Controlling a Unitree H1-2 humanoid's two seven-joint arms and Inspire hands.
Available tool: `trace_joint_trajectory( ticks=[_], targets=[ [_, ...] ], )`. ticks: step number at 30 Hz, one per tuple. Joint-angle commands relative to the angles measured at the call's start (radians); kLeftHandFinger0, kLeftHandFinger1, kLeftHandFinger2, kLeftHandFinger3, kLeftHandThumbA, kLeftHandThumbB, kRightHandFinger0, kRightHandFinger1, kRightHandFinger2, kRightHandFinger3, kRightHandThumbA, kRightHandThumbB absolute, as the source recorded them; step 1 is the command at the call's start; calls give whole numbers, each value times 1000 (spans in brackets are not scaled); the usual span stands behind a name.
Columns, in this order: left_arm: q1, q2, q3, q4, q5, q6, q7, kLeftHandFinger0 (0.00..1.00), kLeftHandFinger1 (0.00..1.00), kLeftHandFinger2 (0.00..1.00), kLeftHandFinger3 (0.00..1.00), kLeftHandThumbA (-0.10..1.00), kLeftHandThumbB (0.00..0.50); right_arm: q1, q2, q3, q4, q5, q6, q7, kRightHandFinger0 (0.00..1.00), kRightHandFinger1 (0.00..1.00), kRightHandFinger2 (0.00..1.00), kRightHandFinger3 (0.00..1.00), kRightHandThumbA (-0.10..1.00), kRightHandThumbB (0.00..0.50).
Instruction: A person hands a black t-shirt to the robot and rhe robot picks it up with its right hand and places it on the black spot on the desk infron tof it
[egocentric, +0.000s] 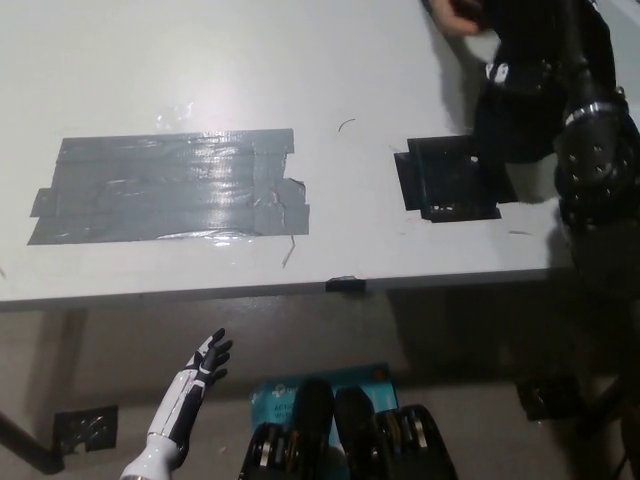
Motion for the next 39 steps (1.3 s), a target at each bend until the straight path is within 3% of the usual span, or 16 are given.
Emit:
trace_joint_trajectory(
  ticks=[1,2,3,4,6,8,10,17,18,19,24,28,31,34,35,39],
  targets=[
    [-13,5,-4,-29,9,-34,-6,1000,1000,1000,1000,1000,500,-119,-6,25,128,-55,-109,-243,309,453,618,659,89,302],
    [-14,7,-5,-30,8,-33,-9,1000,1000,1000,1000,1000,500,-131,-13,39,181,-76,-141,-308,12,43,325,463,-92,241],
    [-15,9,-5,-31,10,-34,-9,1000,1000,1000,1000,1000,500,-129,-17,42,192,-76,-160,-320,2,62,401,487,-98,234],
    [-19,13,-5,-34,10,-30,-12,1000,1000,1000,1000,1000,500,-115,-26,45,199,-69,-188,-327,19,264,745,759,-100,192],
    [-22,14,-5,-35,8,-28,-14,1000,1000,1000,1000,1000,500,-108,-32,55,191,-73,-158,-310,27,356,832,823,-100,185],
    [-23,14,-5,-36,8,-26,-15,1000,1000,1000,1000,1000,500,-97,-36,53,180,-61,-153,-295,4,363,832,819,-100,179],
    [-21,14,-6,-35,6,-28,-17,1000,1000,1000,1000,1000,500,-78,-41,50,151,-47,-140,-274,0,405,915,877,-100,164],
    [-24,17,-4,-32,5,-29,-18,1000,1000,1000,1000,1000,500,-57,-82,60,45,-56,-182,-298,49,522,970,922,-100,164],
    [-26,17,-3,-31,3,-27,-19,1000,1000,1000,1000,1000,500,-57,-87,61,28,-56,-181,-296,45,532,925,1000,-100,140],
    [-27,16,-3,-30,3,-27,-19,1000,1000,1000,1000,1000,500,-56,-92,60,4,-56,-182,-290,66,563,926,1000,-100,156],
    [-27,17,-5,-18,2,-29,-21,1000,1000,1000,1000,1000,500,-59,-132,103,-128,-84,-194,-225,72,581,903,1000,-100,192],
    [-28,21,-8,-6,12,-43,-18,1000,1000,1000,1000,1000,500,-76,-154,198,-135,-151,-234,-189,0,526,946,1000,-100,206],
    [-25,21,-10,-9,9,-36,-22,1000,1000,1000,1000,1000,500,-73,-158,269,-132,-190,-246,-156,0,441,935,889,-100,211],
    [-23,20,-10,-14,1,-27,-28,990,1000,1000,1000,1000,500,-63,-157,319,-96,-163,-320,-128,0,425,913,870,-100,178],
    [-23,17,-10,-13,1,-28,-26,985,1000,1000,1000,1000,500,-54,-155,343,-92,-150,-314,-70,0,421,871,778,-100,181],
    [-25,13,-12,-18,11,-23,-20,953,1000,1000,1000,1000,500,-28,-139,393,-55,-134,-301,10,0,456,908,793,-100,165]
  ],
)
